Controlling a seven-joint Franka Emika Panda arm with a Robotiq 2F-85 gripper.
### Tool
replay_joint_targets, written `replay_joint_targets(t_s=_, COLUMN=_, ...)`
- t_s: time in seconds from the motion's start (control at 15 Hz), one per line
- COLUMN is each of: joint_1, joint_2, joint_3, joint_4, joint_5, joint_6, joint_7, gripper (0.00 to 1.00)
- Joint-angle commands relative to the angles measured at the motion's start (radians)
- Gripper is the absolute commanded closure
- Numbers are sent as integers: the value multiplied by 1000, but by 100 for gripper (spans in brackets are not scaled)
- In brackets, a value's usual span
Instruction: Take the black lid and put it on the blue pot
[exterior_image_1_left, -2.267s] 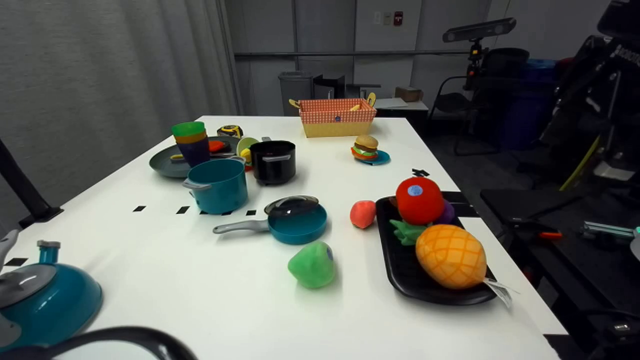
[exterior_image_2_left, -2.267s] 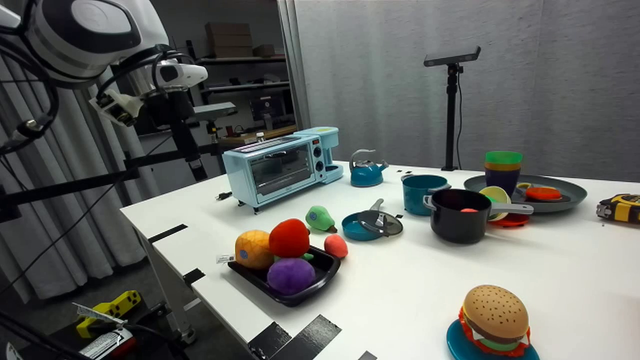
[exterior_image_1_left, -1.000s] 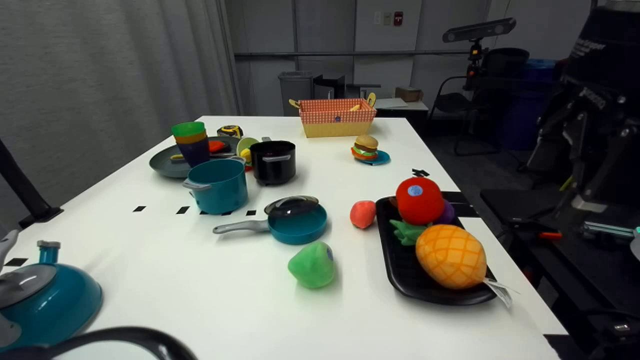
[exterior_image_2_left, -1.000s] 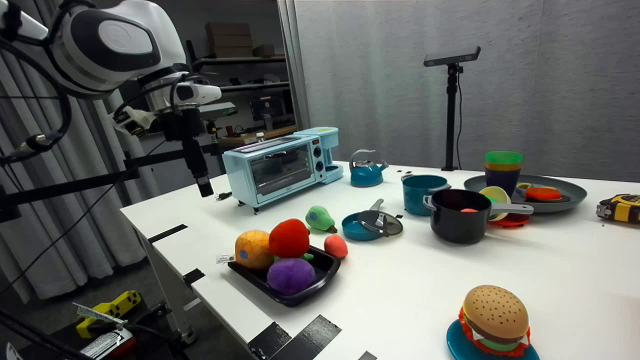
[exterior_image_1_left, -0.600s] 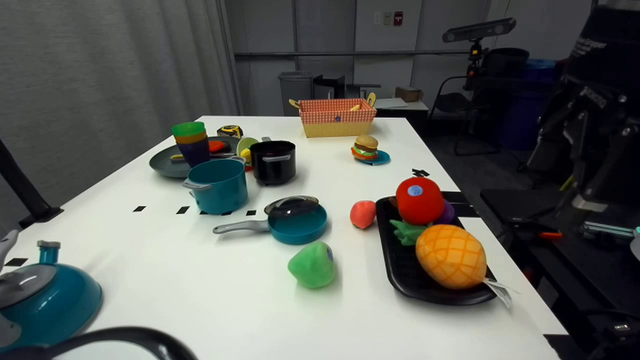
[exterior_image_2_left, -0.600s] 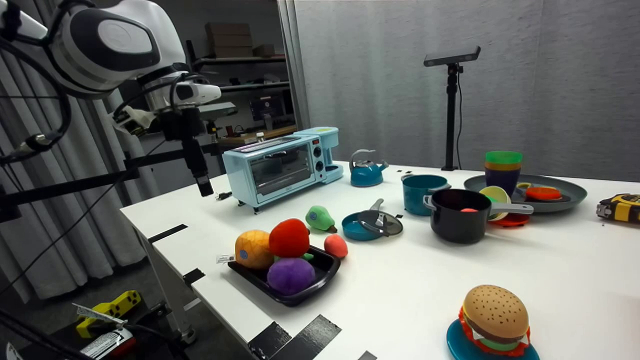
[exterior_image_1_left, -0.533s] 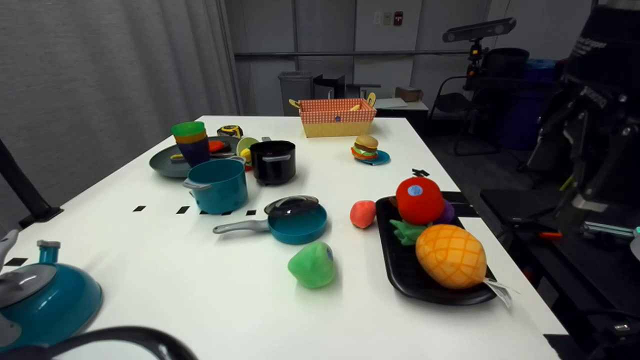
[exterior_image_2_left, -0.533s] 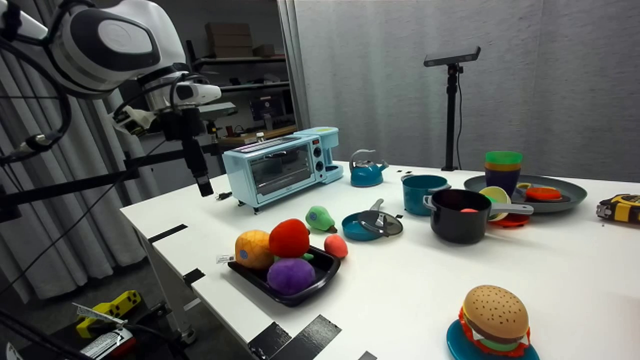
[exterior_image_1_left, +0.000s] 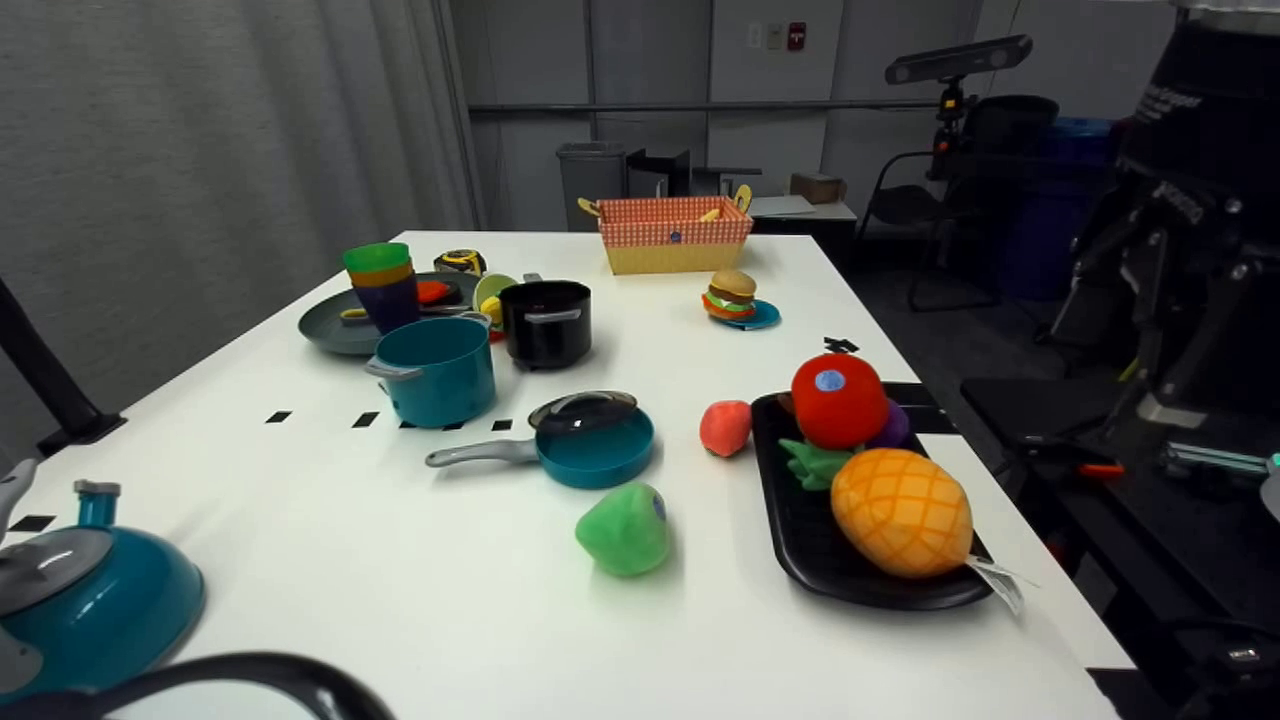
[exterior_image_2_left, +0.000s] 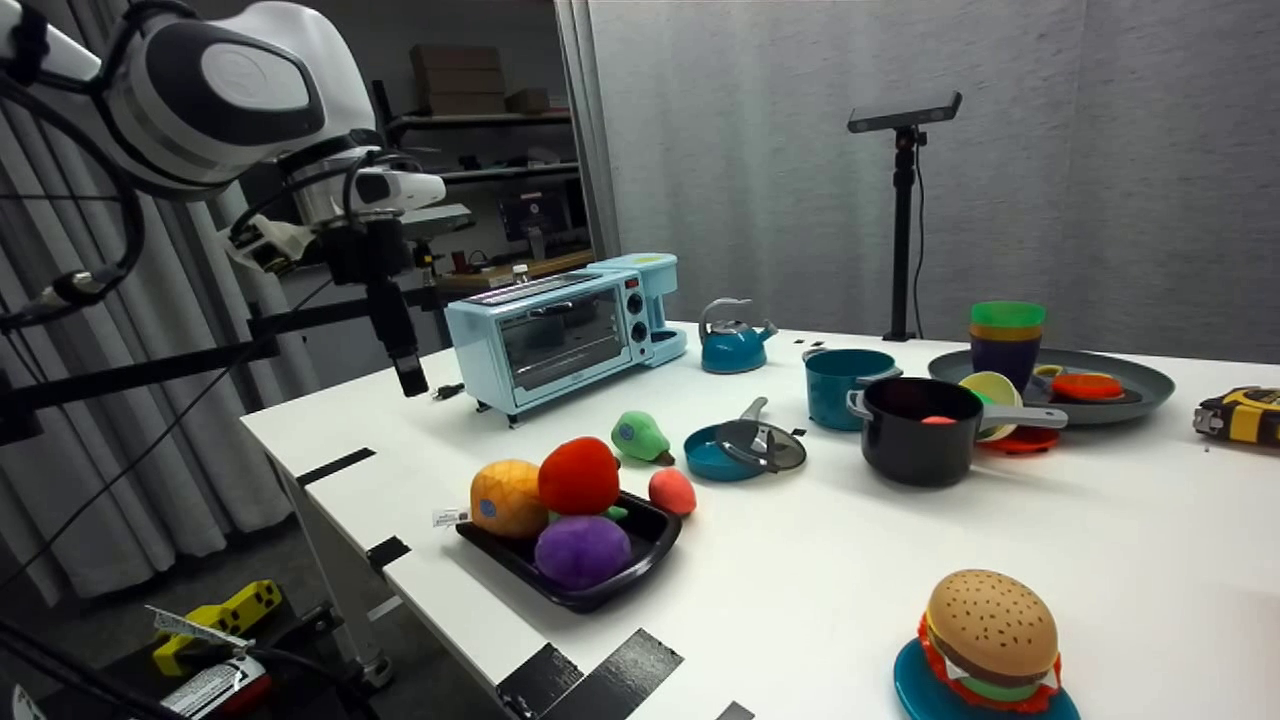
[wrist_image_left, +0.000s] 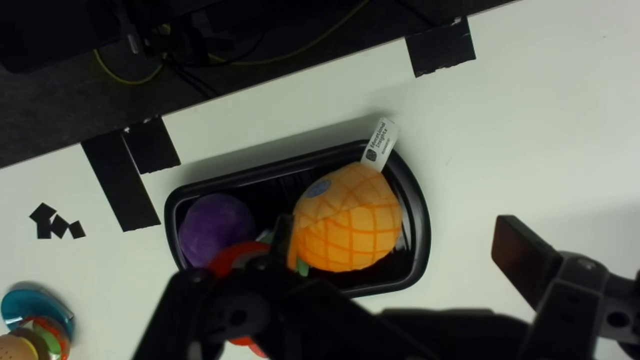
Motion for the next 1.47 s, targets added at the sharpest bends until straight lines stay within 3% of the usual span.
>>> replay_joint_targets(t_s=0.0, joint_1=-40, joint_2=113, joint_3=-34, joint_4=62, joint_5=-74, joint_6=43, joint_7=19, gripper=0)
replay_joint_targets(t_s=0.4, joint_1=-79, joint_2=267, joint_3=-96, joint_4=157, joint_5=-201, joint_6=122, joint_7=64, gripper=0)
replay_joint_targets(t_s=0.67, joint_1=-64, joint_2=359, joint_3=-148, joint_4=238, joint_5=-258, joint_6=133, joint_7=72, gripper=0)
replay_joint_targets(t_s=1.4, joint_1=-23, joint_2=381, joint_3=-189, joint_4=251, joint_5=-221, joint_6=112, joint_7=5, gripper=0)
